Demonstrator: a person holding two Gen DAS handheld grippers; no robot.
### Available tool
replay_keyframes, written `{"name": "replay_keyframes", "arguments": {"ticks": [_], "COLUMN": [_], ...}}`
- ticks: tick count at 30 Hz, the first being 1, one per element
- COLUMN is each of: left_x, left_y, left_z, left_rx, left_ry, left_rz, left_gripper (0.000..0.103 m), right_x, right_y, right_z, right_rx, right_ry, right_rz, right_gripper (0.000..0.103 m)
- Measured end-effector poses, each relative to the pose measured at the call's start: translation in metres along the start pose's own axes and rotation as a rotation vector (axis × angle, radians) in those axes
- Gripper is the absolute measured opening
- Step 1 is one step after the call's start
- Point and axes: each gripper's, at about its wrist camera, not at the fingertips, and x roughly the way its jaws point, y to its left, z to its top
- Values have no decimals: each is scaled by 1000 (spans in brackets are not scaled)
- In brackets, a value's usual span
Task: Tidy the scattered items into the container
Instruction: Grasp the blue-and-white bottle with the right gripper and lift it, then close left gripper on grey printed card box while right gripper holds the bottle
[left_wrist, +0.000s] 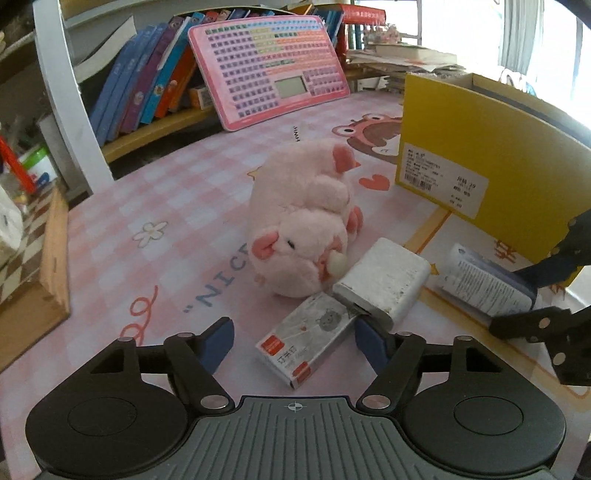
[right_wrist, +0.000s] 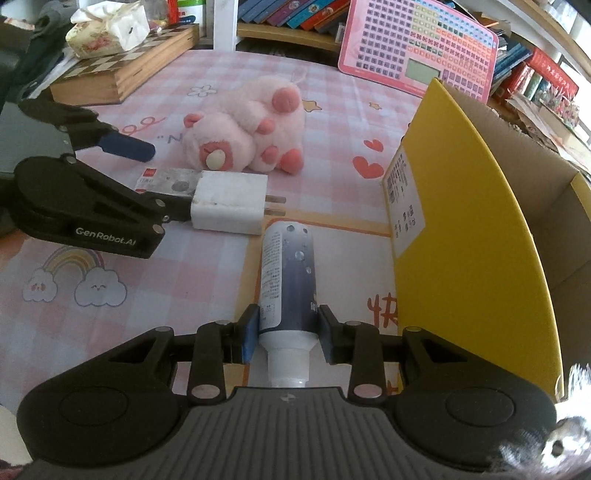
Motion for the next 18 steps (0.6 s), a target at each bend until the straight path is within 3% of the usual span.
{"name": "replay_keyframes", "arguments": {"ticks": [2,5,11,18], "left_x": [0,-1,-16,-17], "left_y": [-1,-3,-13,-12], "left_z": [1,2,-5,-11], "left_rx": [6,14,23,25], "left_ry": [-4,7,93,66], "left_rz": [-20,-37,-46,-31], "left_gripper": [57,56,56,65], "right_x": [2,6,5,10], "right_y": [-2,-3,2,1], "right_z": [1,3,4,8], "right_rx": [10,27,6,3], "right_ry": [-1,-7,-8,-15], "right_rz": [2,14,40,36], "right_gripper": [35,40,35,36]}}
